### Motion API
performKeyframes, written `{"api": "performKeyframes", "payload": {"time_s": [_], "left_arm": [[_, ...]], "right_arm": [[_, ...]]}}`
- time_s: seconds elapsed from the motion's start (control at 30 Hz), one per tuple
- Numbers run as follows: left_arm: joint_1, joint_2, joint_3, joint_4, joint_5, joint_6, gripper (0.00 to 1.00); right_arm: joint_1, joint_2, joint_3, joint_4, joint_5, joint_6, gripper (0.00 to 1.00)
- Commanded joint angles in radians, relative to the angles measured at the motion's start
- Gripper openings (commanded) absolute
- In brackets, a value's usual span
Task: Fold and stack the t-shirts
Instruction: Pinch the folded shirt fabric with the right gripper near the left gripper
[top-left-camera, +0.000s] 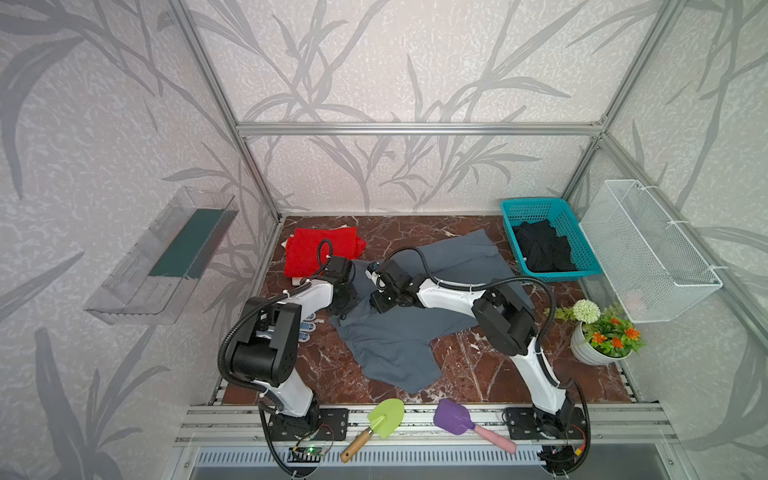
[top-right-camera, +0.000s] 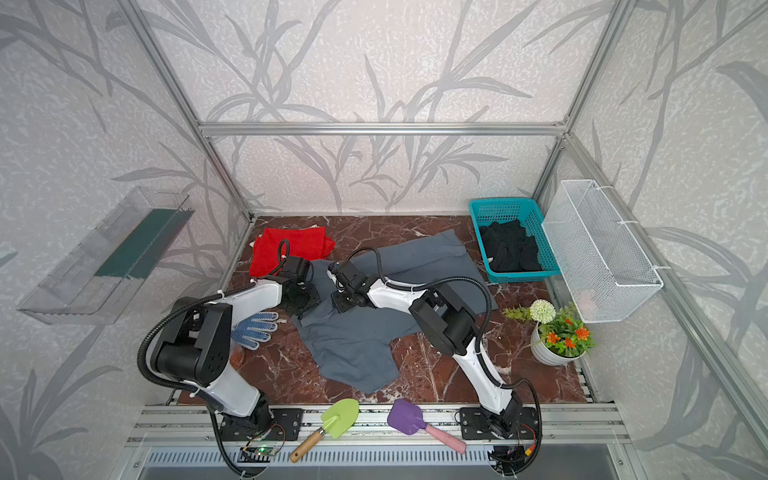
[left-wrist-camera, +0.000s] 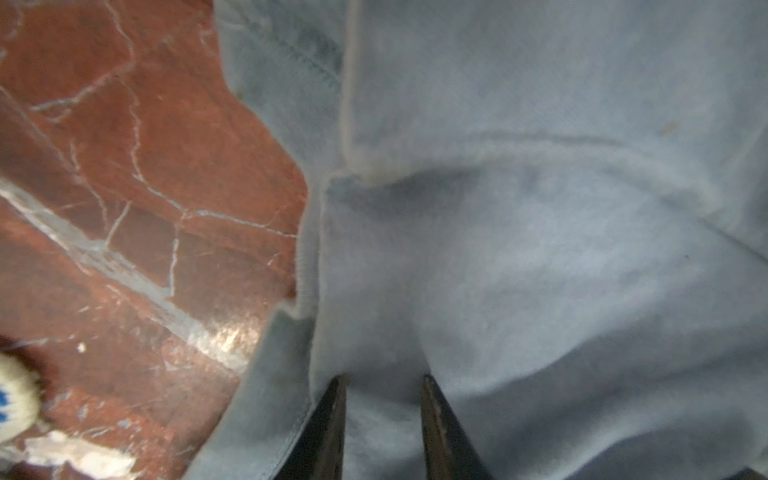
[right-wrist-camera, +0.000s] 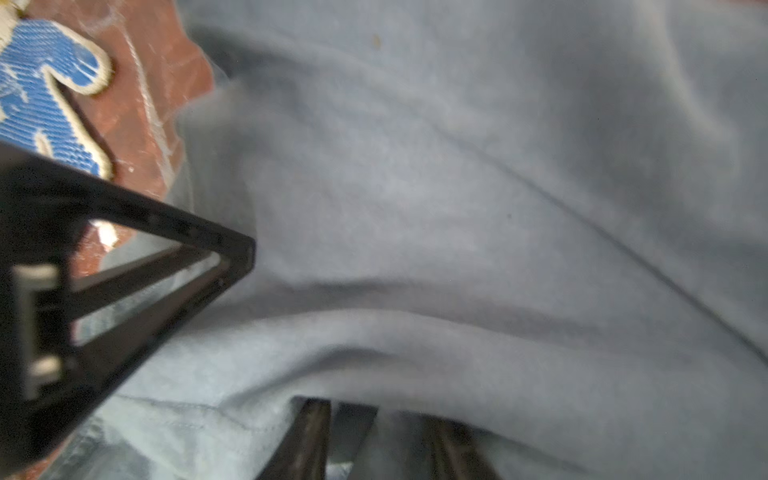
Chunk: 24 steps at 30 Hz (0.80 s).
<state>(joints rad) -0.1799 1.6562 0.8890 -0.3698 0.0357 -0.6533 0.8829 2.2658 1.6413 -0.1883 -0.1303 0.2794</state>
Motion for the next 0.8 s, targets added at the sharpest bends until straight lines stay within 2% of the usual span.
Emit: {"api": "performKeyframes", "payload": {"time_s": [0.0,0.1,0.2,0.53,0.6,0.77], "left_arm": [[0.007,0.038,-0.039,-0.031,0.023,0.007,0.32],[0.007,0.04,-0.037,-0.031,0.023,0.006,0.32],[0.006,0.041,-0.036,-0.031,0.025,0.005,0.32],[0.005,0.045,-0.036,-0.034,0.027,0.007,0.32],[0.006,0.045,-0.035,-0.035,0.027,0.007,0.32],[0.007,0.048,-0.039,-0.031,0.03,0.006,0.32]], "right_arm": [[0.004,0.008,0.021,-0.026,0.022,-0.012,0.47],[0.004,0.0,0.01,-0.035,0.055,-0.021,0.55],[0.004,-0.003,0.005,-0.046,0.102,-0.028,0.56],[0.005,-0.014,-0.001,-0.079,0.205,-0.032,0.46],[0.005,-0.018,-0.003,-0.086,0.225,-0.032,0.42],[0.004,-0.029,-0.004,-0.089,0.24,-0.028,0.23]]}}
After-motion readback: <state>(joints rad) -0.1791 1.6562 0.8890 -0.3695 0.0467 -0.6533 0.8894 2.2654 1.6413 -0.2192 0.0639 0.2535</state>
